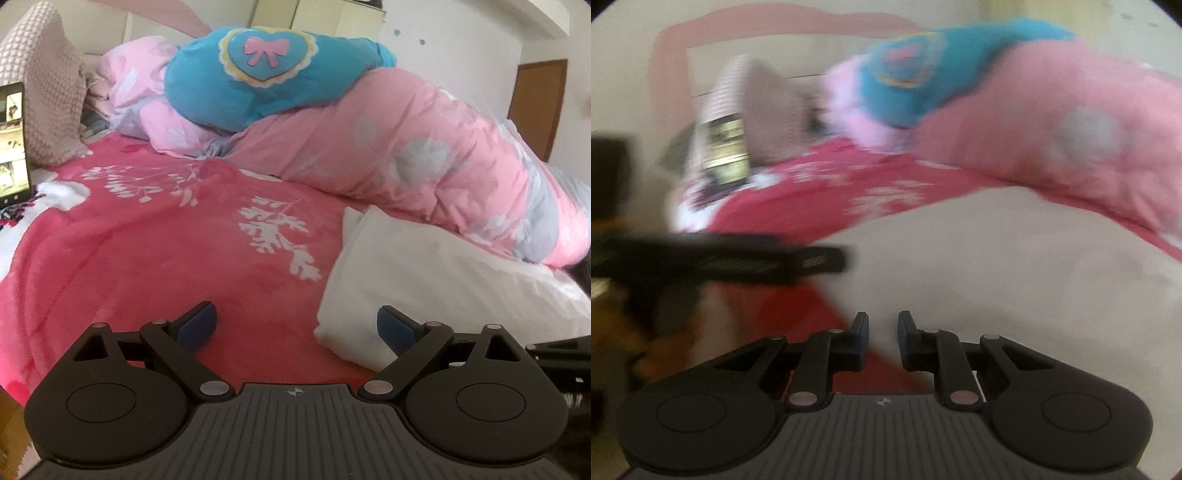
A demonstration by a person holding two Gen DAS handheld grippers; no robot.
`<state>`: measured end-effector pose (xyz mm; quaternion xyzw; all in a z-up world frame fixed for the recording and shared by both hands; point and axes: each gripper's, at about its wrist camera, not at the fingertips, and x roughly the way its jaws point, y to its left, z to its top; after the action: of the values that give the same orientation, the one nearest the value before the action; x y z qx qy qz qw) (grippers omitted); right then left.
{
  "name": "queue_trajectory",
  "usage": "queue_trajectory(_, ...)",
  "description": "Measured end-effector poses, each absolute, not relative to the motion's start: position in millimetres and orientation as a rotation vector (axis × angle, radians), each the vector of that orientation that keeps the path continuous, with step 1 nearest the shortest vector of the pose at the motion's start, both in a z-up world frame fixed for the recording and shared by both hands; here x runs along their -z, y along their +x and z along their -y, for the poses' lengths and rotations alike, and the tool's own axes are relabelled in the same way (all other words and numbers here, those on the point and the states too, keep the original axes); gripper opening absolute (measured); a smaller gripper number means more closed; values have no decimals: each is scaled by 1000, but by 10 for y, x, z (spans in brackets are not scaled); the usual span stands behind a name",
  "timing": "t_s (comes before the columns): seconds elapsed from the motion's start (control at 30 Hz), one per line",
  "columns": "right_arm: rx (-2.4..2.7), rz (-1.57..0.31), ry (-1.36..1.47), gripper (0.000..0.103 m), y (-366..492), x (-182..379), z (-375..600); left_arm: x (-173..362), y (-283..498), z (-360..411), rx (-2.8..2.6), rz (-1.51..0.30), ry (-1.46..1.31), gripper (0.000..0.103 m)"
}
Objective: Fold clothes
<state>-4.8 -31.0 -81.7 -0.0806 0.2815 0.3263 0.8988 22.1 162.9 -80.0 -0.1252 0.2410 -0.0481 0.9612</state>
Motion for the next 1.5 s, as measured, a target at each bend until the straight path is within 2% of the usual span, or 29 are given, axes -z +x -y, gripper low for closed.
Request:
queue_trajectory(0.17,-603,-528,-125,17,142,720,353,689,213,-1719,58,-460,-251,95)
queue_trajectory(0.27,-609,-564,-65,17,253,812,331,603,211,-1732,42,-439,-228,95)
queue_trajectory(0.5,-773,-558,23,16,-170,875,387,455,233,-1346,153,-382,-156,95)
queue_trajectory(0.6,-645,-557,34,16,-268,771,816,411,237,-1126,214,-358,-116,95)
queue_trajectory(0.87,-265,-493,-7,16,-393,462,1881,693,337,-605,295,-425,-16,95)
queue_trajectory(1.07,-122,-582,-37,16,-504,686,2264,816,339,-605,293,-434,-2,96)
queue_trajectory(1.3,-24,-632,-56,17,-846,529,2461,837,320,-578,292,-418,11,98)
queue_trajectory(1.5,-8,-529,-83,17,-424,392,2380,814,324,-608,296,-426,-22,98)
